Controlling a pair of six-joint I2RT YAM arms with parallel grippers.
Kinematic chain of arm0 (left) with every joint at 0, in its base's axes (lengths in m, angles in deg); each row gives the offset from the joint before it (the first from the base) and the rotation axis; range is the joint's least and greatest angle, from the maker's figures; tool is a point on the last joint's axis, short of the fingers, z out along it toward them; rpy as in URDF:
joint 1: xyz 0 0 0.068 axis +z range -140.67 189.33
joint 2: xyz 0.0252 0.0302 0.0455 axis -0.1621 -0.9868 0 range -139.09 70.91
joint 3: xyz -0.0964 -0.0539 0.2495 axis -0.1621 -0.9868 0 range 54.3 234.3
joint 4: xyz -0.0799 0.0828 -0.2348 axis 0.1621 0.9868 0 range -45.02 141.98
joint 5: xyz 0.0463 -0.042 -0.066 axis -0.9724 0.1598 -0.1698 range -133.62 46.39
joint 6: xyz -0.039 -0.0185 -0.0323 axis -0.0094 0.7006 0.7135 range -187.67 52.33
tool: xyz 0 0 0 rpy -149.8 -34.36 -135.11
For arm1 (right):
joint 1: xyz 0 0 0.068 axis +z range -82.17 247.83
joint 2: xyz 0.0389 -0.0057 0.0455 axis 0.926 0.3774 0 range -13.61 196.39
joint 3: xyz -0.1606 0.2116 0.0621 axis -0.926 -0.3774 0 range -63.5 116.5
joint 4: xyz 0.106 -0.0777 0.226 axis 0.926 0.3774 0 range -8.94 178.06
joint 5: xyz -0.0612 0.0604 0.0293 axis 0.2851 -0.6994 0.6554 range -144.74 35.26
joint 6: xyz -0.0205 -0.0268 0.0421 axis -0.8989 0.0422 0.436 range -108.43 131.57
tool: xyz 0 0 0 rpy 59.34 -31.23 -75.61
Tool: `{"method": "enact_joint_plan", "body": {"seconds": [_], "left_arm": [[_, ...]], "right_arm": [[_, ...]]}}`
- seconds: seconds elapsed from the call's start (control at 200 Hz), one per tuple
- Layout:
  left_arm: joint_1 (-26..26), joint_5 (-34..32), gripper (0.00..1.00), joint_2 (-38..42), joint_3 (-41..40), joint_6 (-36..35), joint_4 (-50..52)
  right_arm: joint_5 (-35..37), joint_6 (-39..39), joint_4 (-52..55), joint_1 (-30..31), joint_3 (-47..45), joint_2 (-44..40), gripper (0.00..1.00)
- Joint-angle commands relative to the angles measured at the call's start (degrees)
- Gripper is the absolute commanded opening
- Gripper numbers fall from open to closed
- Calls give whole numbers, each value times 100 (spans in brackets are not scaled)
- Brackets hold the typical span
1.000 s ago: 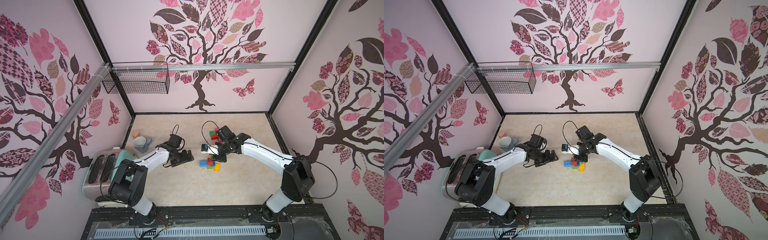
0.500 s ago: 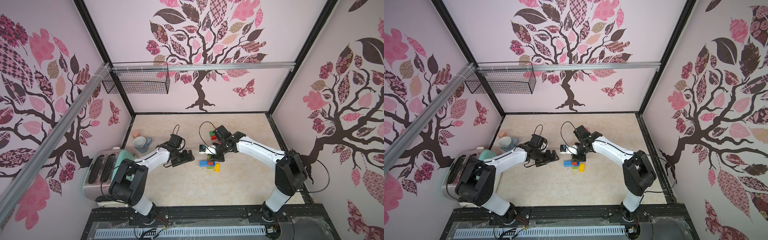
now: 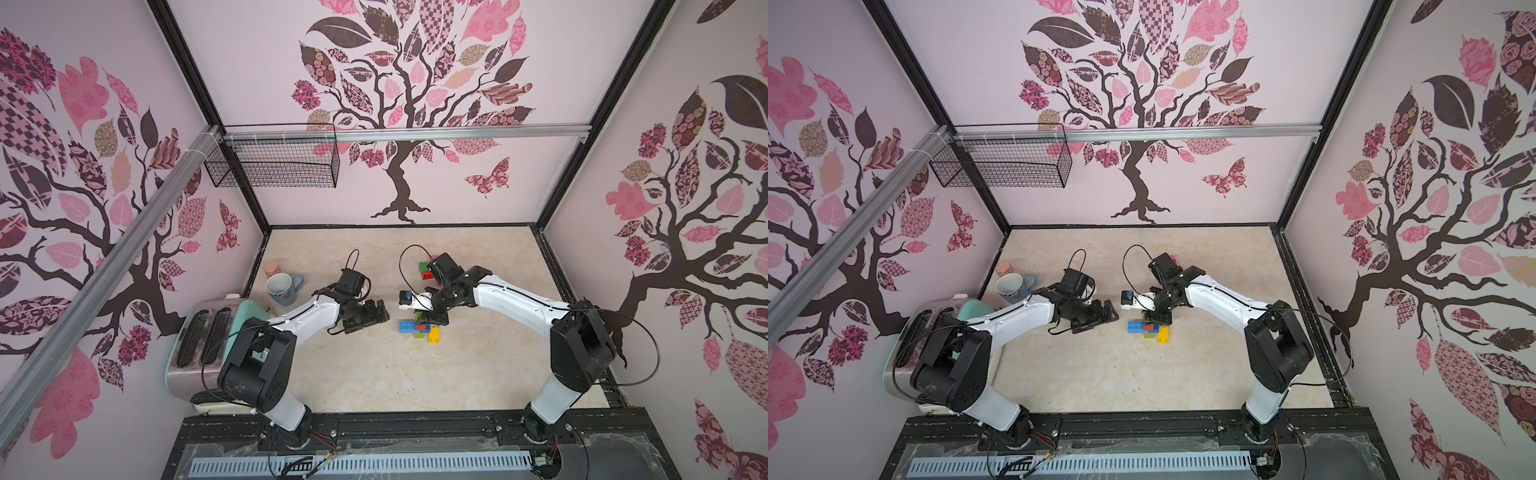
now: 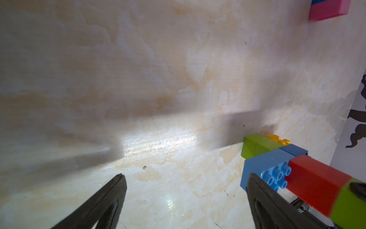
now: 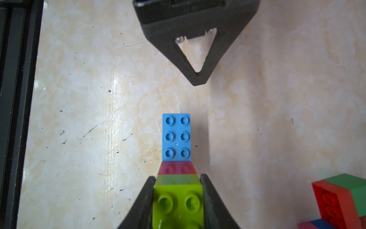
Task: Assemble the number 4 with lego
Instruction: Assemble the lego brick with the lego brick.
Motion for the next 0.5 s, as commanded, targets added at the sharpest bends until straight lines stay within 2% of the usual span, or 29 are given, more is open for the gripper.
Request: {"method": "enact_joint_plan", "body": {"seconds": [0.0,0.255,0.43,0.495], "left_arm": [[-68,51,98,-71,114,-23,-50],[-91,-10,98,-38,126,-24,-43],[-84,-29,98,-98,174,-105,46],[-90,-22,98,-163,175,-95,30]], "right_arm": [[248,33,478,-11,-335,141,0],[988,135,715,-7,-409,574,0],[612,142,582,-7,-309,320,0],[466,148,453,-6,-255,176,13]]}}
